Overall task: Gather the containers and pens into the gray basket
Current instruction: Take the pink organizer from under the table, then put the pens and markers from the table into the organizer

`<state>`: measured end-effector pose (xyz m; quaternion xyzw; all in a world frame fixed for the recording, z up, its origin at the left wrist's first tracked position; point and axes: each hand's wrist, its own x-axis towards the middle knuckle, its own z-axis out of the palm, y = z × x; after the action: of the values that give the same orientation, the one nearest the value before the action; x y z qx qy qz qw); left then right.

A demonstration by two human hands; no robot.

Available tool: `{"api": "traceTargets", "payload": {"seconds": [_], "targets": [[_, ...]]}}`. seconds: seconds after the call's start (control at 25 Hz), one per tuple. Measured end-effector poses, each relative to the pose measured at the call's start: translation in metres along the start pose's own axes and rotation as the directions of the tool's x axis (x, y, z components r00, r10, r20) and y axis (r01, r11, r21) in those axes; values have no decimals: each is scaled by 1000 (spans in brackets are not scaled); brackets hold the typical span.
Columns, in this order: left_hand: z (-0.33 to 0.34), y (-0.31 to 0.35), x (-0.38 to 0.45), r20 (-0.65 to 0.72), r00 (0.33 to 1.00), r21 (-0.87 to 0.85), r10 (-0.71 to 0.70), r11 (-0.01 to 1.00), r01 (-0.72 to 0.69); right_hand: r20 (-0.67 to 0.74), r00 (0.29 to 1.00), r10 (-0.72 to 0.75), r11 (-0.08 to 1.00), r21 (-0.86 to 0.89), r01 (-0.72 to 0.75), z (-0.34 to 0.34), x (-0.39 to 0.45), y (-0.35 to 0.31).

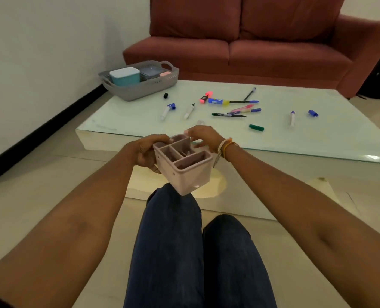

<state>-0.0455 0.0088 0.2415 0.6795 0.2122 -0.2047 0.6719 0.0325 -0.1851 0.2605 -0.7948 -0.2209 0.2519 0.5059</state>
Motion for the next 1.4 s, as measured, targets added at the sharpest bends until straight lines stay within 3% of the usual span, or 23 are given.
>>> {"api": "traceTargets", "payload": {"seconds": [0.16,0.28,0.36,0.48,0.6,0.72,0.8,0.92,1.08,1.24,1.32,1.4], "targets": [[-42,13,-17,-107,993,-51,52,997,-58,319,935,155,931,269,-246,37,25,-26],[-73,24,-17,-188,978,-122,88,986,-112,328,933,150,882,382,-276,51,56,-41],[-91,32,-8,-297,945,-223,137,952,-208,245,954,170,855,445,-267,57,82,-56],[-111,36,12,-446,880,-371,161,862,-346,-35,988,151,899,421,-123,61,125,-71],[-130,32,34,-534,820,-439,206,762,-477,-244,954,173,878,477,-37,71,164,-87],[-141,27,57,-688,681,-294,253,760,-580,-289,919,270,825,562,-65,82,195,-101],[-147,27,72,-721,598,-26,350,849,-528,-298,902,312,808,583,-87,91,217,-102],[-151,35,91,-678,570,243,465,873,-423,-371,907,198,923,382,-45,93,240,-108],[-161,36,111,-706,536,320,463,883,-342,-377,926,25,1000,-4,-29,79,260,-106],[-150,43,108,-757,531,327,381,924,-198,-285,957,-59,937,-346,-46,56,250,-101],[-141,47,106,-770,533,311,351,936,-167,-337,930,-145,870,-490,-41,34,243,-85],[-140,47,107,-801,493,311,340,940,-143,-378,909,-175,839,-540,-63,12,243,-70]]}}
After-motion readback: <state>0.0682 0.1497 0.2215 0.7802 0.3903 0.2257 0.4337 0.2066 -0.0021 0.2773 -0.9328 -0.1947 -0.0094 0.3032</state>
